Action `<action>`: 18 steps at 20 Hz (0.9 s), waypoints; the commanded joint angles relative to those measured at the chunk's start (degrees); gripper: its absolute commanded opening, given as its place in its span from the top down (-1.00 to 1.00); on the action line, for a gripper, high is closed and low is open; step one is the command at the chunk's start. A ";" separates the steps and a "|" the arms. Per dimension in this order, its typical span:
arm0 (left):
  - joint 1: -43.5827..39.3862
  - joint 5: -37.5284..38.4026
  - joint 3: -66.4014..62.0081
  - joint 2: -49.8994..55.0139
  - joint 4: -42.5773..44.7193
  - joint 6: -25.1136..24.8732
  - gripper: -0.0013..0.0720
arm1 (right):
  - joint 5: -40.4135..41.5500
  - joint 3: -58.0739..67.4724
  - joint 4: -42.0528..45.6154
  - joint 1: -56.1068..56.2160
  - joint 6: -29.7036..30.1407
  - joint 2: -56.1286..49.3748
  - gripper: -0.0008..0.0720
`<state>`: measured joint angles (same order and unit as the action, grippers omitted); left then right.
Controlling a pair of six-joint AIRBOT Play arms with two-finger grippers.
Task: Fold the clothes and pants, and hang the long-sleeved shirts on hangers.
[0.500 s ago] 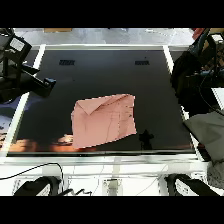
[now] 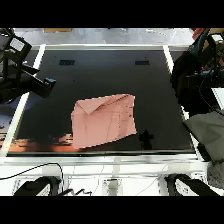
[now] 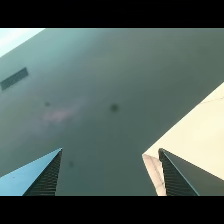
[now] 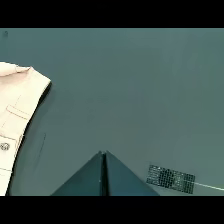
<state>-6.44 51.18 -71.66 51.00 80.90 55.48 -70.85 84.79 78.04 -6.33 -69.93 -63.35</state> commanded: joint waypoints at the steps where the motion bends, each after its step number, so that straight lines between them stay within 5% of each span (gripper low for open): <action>1: -0.02 0.00 0.02 -0.04 0.00 -0.02 -0.92 | 0.42 0.07 -0.02 0.04 0.00 -0.04 0.93; 6: -0.02 0.04 0.02 -0.04 -0.81 0.04 -0.92 | 2.19 0.07 -1.33 0.07 -0.07 -0.07 0.93; 8: -0.02 0.90 0.02 -0.09 -4.85 4.00 -0.92 | 1.84 0.07 -3.41 0.07 -0.02 -0.04 0.93; 12: -0.02 1.27 0.02 -0.37 -9.49 6.08 -0.92 | 0.50 -0.87 5.22 -0.13 -1.73 -0.15 0.93; 14: 0.17 2.34 0.02 -0.39 -8.37 6.10 -0.92 | 0.09 -5.31 10.03 -0.15 -3.93 -0.20 0.93; 18: 0.17 3.72 0.02 -0.37 -3.98 6.05 -0.92 | -1.60 -22.88 5.66 -0.83 -3.89 -1.64 0.93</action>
<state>-6.33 53.93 -71.66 50.65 74.83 61.19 -71.13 72.03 84.68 -6.90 -73.06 -64.10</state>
